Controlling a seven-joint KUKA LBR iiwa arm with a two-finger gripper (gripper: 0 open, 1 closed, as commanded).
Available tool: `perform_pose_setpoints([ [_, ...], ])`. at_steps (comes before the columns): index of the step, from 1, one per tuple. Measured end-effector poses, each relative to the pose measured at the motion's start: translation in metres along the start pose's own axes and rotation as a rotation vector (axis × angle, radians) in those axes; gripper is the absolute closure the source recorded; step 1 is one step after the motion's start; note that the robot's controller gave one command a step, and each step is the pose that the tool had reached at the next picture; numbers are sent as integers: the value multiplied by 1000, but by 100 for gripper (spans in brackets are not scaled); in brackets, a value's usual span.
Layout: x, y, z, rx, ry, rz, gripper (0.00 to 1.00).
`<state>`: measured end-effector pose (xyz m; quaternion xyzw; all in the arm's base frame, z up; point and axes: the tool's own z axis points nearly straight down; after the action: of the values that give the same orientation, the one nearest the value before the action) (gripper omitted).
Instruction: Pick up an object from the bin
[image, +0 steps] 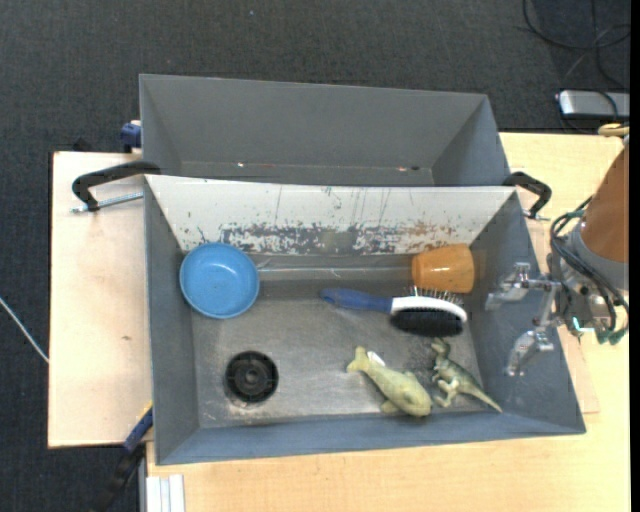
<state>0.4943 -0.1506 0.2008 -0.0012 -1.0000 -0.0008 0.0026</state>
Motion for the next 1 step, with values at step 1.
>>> perform_pose_setpoints([
  [1,-1,1,132,1,-6,-161,0],
])
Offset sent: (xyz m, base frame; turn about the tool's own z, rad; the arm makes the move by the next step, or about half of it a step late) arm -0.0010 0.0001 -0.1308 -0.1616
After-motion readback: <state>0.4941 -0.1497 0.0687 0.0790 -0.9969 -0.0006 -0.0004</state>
